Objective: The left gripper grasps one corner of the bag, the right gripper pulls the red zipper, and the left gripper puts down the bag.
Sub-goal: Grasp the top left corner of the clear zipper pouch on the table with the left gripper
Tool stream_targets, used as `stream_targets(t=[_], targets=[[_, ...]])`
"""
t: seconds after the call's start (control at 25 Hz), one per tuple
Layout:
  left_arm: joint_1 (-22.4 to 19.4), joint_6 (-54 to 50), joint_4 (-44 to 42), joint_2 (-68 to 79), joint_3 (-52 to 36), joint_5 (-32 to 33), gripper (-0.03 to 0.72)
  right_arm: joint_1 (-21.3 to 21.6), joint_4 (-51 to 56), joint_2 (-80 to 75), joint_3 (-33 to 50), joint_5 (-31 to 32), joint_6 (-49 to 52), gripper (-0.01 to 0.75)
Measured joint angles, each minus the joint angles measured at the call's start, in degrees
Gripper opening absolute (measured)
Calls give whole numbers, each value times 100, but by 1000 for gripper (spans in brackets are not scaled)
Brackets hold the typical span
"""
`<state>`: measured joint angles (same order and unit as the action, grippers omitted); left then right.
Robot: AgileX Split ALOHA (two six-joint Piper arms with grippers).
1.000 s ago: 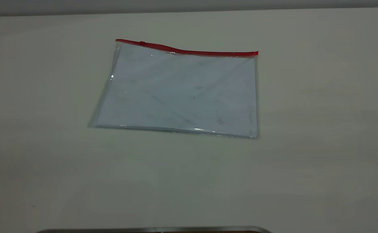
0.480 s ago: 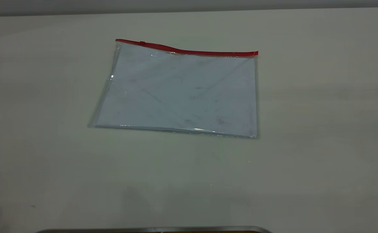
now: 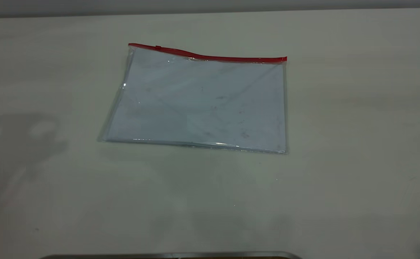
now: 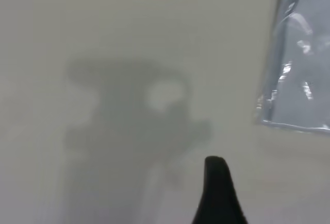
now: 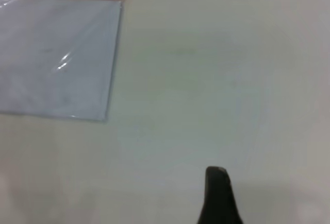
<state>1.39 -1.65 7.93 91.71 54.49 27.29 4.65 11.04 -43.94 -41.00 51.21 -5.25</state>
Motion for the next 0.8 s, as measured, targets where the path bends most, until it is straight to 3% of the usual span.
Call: stream_targets(t=[0.24, 0.52, 0.8], targets=[[0, 866, 748, 2038, 1598, 40, 590, 0, 25, -992, -244, -591, -16, 579], [-5, 2924, 1961, 3816, 3628, 993, 590, 0, 33, -2106, -308, -1318, -43, 579], [-5, 4338, 2965, 4791, 4579, 1160, 590, 0, 38, -3123, -948, -1484, -230, 579]])
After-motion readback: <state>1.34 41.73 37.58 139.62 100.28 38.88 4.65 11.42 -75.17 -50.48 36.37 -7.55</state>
